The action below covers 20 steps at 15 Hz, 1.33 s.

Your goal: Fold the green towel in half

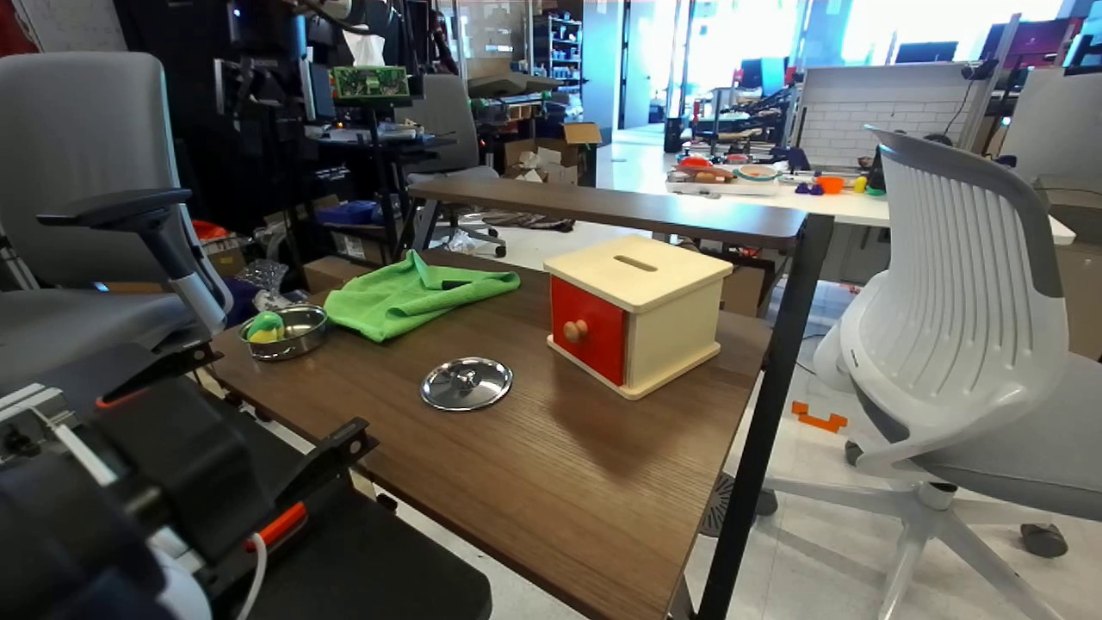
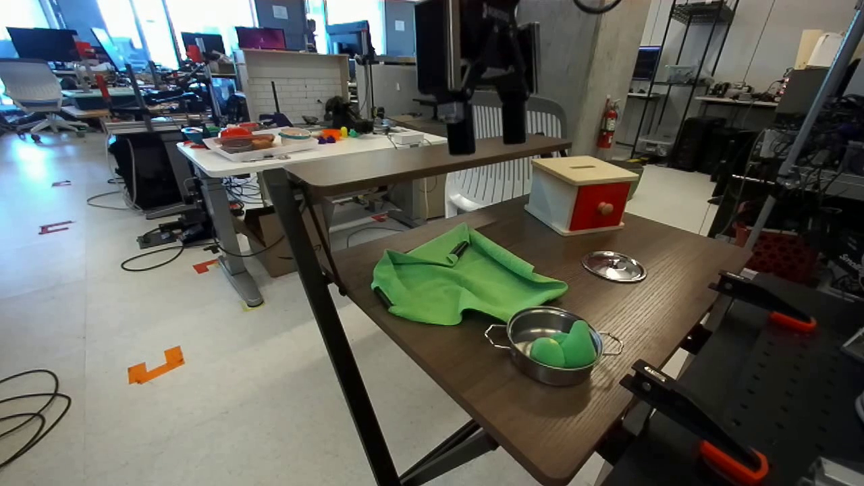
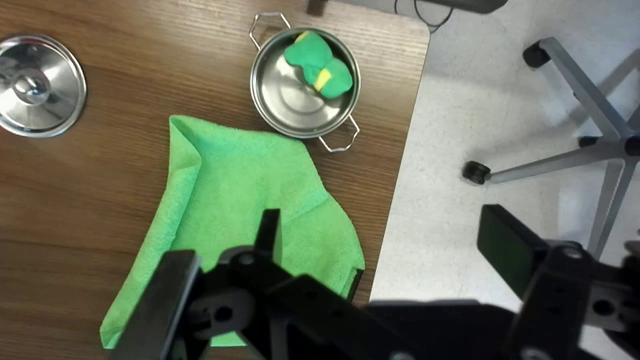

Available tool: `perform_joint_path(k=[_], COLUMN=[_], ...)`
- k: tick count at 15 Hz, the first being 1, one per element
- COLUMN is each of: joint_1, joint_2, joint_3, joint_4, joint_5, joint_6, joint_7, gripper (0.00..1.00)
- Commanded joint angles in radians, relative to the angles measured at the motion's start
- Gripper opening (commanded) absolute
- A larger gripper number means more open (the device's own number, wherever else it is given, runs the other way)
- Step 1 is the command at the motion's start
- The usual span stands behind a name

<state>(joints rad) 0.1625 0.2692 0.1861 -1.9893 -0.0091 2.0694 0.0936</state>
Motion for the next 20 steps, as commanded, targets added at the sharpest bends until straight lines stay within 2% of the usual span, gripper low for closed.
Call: perform_joint_path(k=[1, 10, 16, 20], joint_1=[0.016, 0.024, 0.031, 0.044], joint_2=[0.077, 0.250, 0.354, 0.416], joint_3=[-0.016, -0.011, -0.005, -0.015], joint_4=[0.029, 0.020, 0.072, 0.151], joint_5=[-0.008, 0.021, 0.023, 0.011], joint_6=[0.120, 0.413, 0.458, 0.419], joint_7=[-0.009, -0.021, -0.037, -0.031], gripper=[1.00, 1.00, 1.00, 1.00])
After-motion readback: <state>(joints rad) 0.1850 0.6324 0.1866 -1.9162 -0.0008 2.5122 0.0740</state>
